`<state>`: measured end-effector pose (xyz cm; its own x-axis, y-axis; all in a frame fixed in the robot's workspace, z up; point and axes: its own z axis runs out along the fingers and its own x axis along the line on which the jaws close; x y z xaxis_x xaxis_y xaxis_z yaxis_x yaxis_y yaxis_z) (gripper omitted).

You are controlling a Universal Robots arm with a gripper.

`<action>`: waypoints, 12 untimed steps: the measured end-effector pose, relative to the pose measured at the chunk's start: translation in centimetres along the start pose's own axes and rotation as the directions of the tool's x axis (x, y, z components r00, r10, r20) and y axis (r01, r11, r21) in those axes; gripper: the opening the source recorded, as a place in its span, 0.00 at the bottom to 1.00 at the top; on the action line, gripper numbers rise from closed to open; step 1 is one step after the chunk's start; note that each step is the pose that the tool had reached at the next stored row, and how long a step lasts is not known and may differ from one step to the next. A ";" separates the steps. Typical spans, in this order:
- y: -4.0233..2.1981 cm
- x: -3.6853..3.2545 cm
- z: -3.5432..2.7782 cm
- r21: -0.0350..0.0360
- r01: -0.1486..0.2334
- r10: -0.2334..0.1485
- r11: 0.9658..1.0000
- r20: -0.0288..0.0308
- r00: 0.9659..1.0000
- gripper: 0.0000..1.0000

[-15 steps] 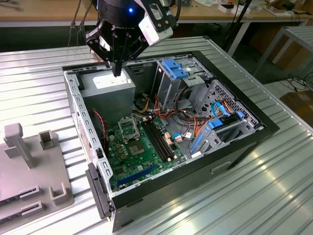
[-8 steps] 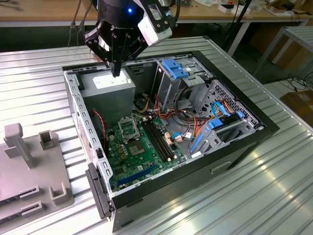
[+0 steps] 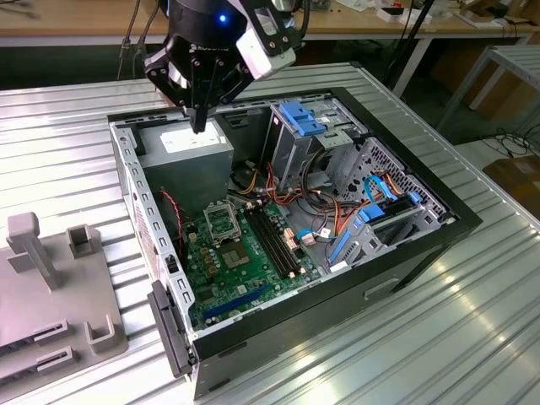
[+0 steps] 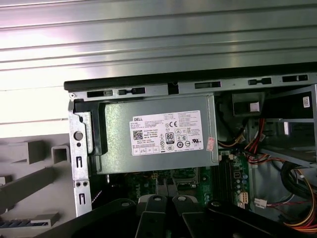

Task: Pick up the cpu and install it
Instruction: 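Reach for the cpu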

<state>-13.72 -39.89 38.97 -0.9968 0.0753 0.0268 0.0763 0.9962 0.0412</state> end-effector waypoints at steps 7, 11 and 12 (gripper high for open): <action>-0.01 0.11 0.03 0.000 0.000 0.000 1.000 -0.005 1.000 0.11; -0.01 0.17 0.05 0.001 0.000 0.000 1.000 -0.007 1.000 0.11; -0.02 0.18 0.06 0.001 0.000 0.000 1.000 -0.008 1.000 0.11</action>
<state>-13.90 -39.89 38.91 -0.9966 0.0753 0.0346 0.0767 0.9962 0.0407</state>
